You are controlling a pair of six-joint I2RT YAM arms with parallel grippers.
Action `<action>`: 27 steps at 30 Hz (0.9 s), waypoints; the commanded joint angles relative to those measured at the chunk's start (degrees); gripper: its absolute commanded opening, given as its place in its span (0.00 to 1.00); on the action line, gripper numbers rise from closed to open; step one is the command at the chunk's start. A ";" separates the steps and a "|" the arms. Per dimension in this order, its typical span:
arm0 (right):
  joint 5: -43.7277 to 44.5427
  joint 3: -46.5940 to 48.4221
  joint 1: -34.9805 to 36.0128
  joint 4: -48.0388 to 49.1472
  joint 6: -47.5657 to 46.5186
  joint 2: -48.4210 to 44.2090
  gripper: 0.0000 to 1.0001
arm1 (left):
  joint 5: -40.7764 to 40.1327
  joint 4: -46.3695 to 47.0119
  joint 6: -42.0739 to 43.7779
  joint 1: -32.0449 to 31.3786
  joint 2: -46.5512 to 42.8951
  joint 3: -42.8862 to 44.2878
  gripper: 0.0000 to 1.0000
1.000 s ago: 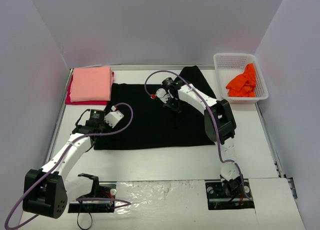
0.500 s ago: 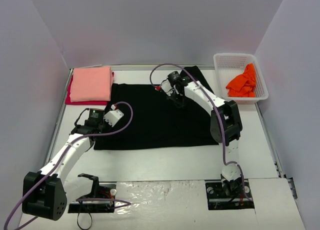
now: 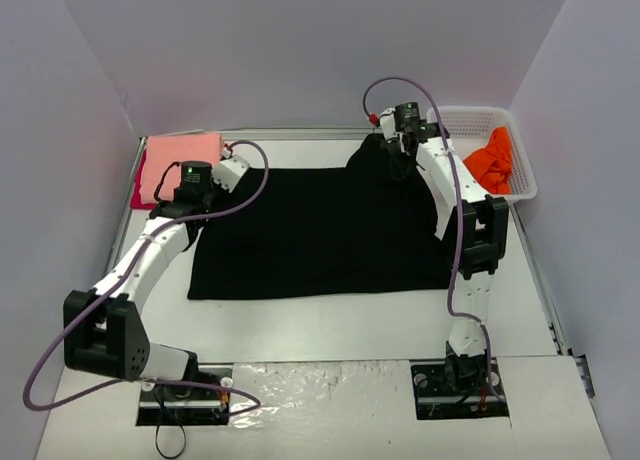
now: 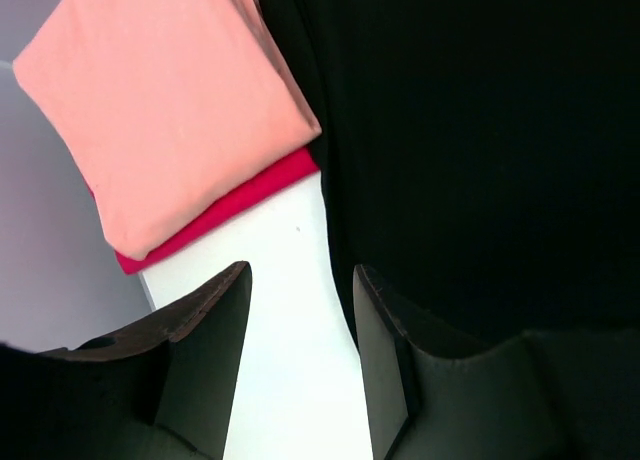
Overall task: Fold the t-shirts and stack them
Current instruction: Fold the flattened tshirt in 1/3 of the way
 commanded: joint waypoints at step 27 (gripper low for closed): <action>-6.68 -5.46 0.56 -0.40 3.15 7.18 0.00 | 8.93 -3.92 1.00 -4.15 14.83 7.98 0.27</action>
